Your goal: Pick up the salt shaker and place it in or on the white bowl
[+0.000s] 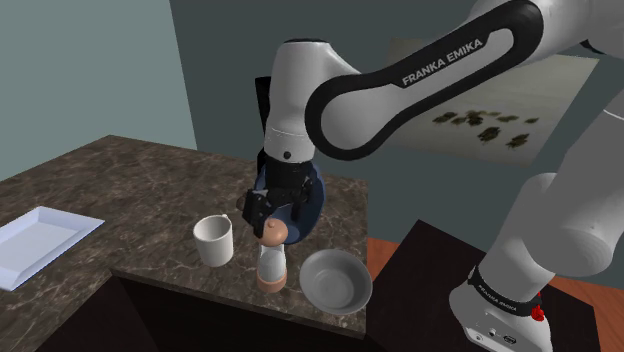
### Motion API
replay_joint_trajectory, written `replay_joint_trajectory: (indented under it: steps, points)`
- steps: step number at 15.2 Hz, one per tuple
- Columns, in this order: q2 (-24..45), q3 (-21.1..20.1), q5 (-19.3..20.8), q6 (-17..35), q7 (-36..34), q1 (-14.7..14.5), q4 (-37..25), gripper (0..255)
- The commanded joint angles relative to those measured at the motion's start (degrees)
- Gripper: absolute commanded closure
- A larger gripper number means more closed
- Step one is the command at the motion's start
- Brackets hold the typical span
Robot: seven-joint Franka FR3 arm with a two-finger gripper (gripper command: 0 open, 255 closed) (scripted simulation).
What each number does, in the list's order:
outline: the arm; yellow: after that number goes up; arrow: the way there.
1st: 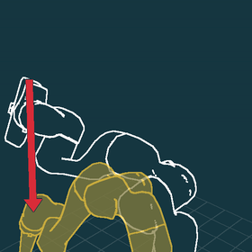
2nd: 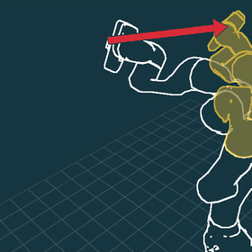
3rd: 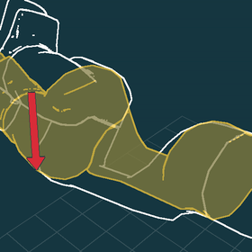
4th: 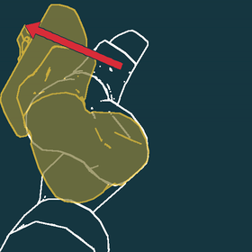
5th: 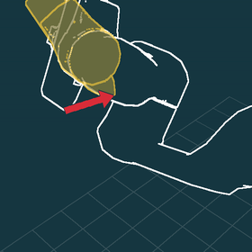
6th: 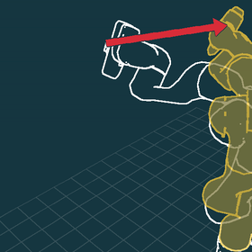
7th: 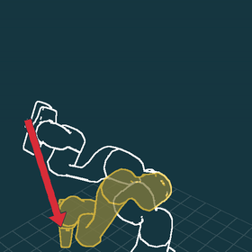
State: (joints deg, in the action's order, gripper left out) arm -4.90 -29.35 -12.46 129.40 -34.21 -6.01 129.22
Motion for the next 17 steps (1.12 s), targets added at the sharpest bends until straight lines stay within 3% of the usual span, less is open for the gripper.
replay_joint_trajectory:
  steps: [1, 10, 11, 17]
  points:
    - [1.1, -0.3, 0.5, 1.7, -0.5, -0.1, 0.5, 0]
    - [2.0, -0.5, 0.8, 2.9, -0.7, -0.2, 1.0, 0]
    - [2.0, -0.5, 0.8, 2.9, -0.7, -0.2, 1.0, 255]
    - [2.0, -0.5, 0.8, 2.9, -0.7, -0.2, 0.9, 255]
